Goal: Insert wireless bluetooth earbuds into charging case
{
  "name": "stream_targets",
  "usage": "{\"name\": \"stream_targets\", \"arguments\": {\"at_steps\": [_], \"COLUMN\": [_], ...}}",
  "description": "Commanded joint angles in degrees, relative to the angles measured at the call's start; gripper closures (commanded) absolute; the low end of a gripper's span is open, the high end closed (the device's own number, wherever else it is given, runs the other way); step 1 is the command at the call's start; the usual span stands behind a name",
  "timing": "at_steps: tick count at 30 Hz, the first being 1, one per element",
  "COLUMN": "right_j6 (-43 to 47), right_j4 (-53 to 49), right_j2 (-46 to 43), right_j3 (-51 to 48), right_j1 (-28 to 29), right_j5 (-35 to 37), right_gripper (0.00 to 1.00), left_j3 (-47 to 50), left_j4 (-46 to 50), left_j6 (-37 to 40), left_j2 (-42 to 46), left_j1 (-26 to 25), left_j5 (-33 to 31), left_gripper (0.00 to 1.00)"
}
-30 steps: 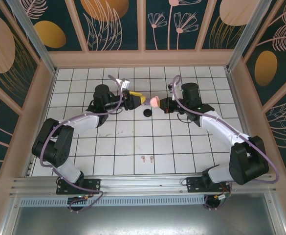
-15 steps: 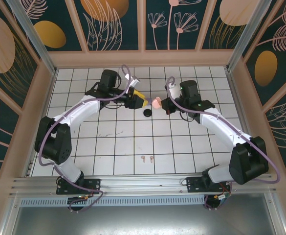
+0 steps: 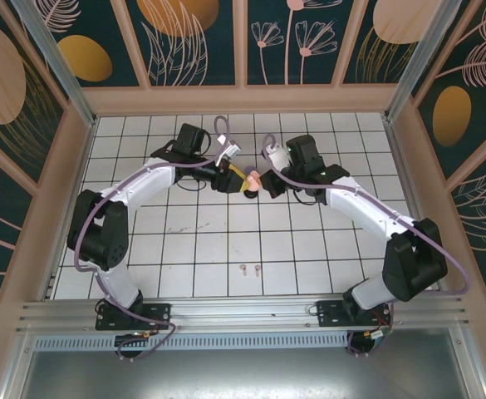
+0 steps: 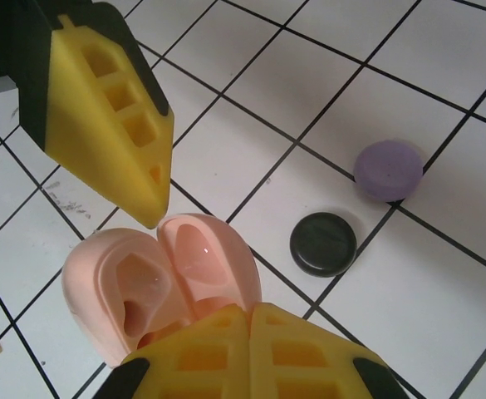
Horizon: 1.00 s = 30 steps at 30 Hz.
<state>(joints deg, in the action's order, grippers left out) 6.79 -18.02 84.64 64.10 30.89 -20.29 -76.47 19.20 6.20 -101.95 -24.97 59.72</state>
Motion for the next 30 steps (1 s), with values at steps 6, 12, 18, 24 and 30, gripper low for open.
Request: {"name": "stream_targets", "arguments": {"at_steps": [6,12,18,24,30], "right_j6": [0.8,0.5,0.4,0.3,0.0], "right_j4": [-1.1,-1.0,-0.9,-0.8,-0.7], "right_j2": [2.2,2.6,2.8,2.9,2.9], "right_j3": [3.7,4.4,4.7,4.7,4.9], "right_j1": [2.6,2.7,2.7,2.7,2.7], "right_j5": [1.3,1.2,1.1,0.9,0.7], "right_gripper": [1.0,1.0,1.0,1.0,1.0], "left_j3": [-1.7,-1.2,-1.0,-1.1,-1.1], "left_j4": [2.2,2.4,2.2,1.1,0.2], "left_j6": [2.7,3.4,3.6,2.9,2.3], "left_j2": [-1.9,-2.3,-2.7,-2.8,-3.0], "left_j1": [0.0,-0.1,-0.1,-0.1,-0.1], "left_j5": [3.0,3.8,4.5,4.7,5.3], "left_gripper": [0.42,0.43,0.47,0.56,0.7]}}
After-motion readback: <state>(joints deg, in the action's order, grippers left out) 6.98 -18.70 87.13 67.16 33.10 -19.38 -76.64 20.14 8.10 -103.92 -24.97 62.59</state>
